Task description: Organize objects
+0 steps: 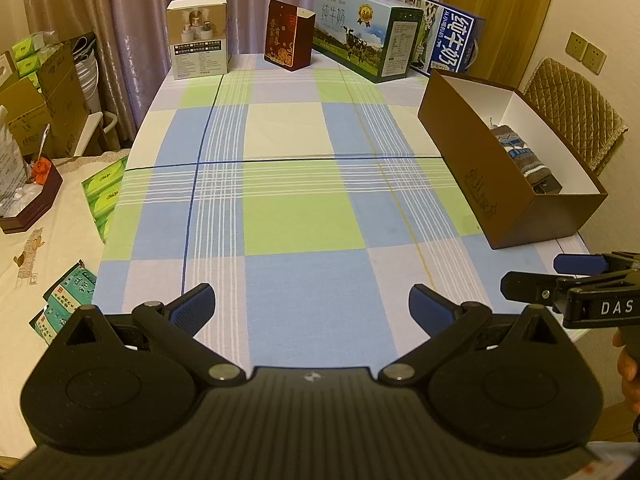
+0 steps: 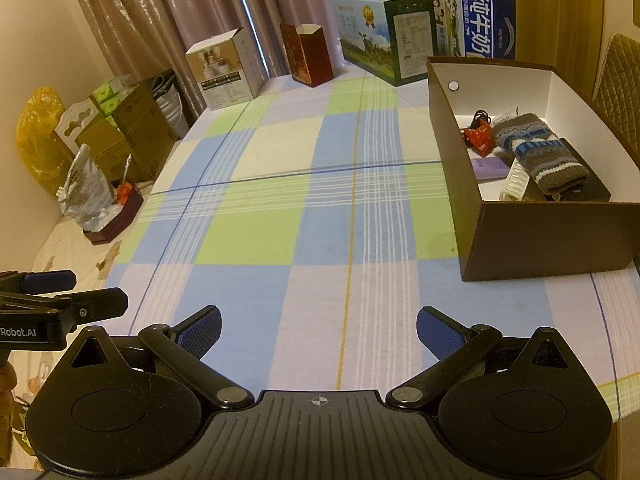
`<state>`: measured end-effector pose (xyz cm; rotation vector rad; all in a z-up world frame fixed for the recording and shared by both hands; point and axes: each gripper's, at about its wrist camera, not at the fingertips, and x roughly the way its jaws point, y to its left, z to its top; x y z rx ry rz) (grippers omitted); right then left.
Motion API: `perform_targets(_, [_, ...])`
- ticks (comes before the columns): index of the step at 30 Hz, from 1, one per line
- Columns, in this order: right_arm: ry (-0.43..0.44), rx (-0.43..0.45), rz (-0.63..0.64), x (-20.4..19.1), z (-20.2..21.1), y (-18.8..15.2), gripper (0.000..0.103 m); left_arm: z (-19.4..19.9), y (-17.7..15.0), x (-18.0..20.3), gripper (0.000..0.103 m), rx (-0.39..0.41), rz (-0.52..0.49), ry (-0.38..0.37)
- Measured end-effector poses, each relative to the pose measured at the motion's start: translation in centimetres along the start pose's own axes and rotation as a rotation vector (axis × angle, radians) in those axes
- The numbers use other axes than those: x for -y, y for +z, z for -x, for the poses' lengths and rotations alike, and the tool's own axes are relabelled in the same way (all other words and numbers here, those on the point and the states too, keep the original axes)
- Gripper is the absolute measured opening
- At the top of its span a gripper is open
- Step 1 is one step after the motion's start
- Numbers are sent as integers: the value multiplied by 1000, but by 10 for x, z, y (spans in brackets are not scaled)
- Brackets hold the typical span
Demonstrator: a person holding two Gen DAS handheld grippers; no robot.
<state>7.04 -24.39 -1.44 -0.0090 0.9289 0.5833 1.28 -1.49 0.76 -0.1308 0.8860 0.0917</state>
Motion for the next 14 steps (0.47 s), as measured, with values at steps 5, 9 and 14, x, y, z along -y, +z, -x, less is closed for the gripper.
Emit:
perform_targets(5, [-1,-2,-5,3,-3,0,101,0,0,0,102,0,0,-1])
perform_targets(9, [-1,-4,-7,6,-4,1,101,-1,-2,2,102,-1,-2,-3])
perform_targets(14, [-2,-4,-7,10,-4,2,101,-4,1,7,102,1,-7,-2])
